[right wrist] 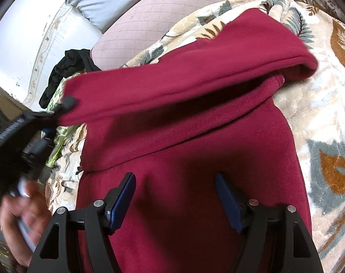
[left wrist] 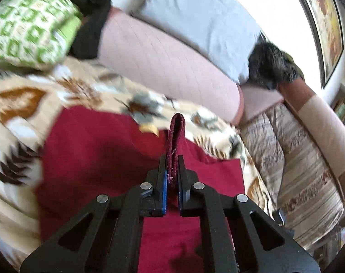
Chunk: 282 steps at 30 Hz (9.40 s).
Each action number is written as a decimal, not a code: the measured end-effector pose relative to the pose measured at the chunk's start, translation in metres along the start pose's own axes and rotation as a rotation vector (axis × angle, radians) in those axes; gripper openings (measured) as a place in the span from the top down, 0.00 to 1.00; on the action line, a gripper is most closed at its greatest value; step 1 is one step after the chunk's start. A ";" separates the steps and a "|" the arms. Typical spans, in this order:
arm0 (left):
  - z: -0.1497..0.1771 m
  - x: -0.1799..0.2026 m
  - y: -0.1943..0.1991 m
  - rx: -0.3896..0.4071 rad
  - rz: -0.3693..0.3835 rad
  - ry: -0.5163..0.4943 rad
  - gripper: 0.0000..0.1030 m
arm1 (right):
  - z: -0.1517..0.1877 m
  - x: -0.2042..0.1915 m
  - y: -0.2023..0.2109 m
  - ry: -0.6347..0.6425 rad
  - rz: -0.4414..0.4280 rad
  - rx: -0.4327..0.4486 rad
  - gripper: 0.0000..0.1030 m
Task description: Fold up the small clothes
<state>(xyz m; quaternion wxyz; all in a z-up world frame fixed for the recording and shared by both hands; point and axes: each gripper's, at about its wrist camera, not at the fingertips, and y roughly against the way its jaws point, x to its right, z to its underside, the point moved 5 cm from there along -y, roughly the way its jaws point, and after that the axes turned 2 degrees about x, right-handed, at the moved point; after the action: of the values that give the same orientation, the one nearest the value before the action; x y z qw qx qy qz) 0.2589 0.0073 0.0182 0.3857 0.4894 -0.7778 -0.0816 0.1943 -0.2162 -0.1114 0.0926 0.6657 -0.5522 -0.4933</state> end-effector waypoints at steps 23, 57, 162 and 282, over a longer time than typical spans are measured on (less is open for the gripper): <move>0.009 -0.058 -0.021 -0.008 -0.344 -0.166 0.87 | -0.076 -0.011 0.044 0.291 0.243 0.277 0.54; 0.049 -0.091 -0.044 -0.159 -0.419 -0.162 0.86 | -0.096 0.009 0.028 0.330 0.245 0.193 0.72; 0.017 -0.074 0.062 0.194 -0.190 0.335 0.94 | -0.087 -0.018 0.105 0.140 0.106 0.386 0.93; 0.093 -0.103 0.039 0.163 0.073 0.467 0.22 | 0.071 -0.034 -0.003 0.535 0.334 -0.079 0.14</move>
<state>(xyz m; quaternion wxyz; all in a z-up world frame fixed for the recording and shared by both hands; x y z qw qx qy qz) 0.1917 0.0891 -0.0796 0.5168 0.4960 -0.6889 0.1109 0.1455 -0.1571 -0.1293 0.3401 0.6678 -0.5904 -0.2997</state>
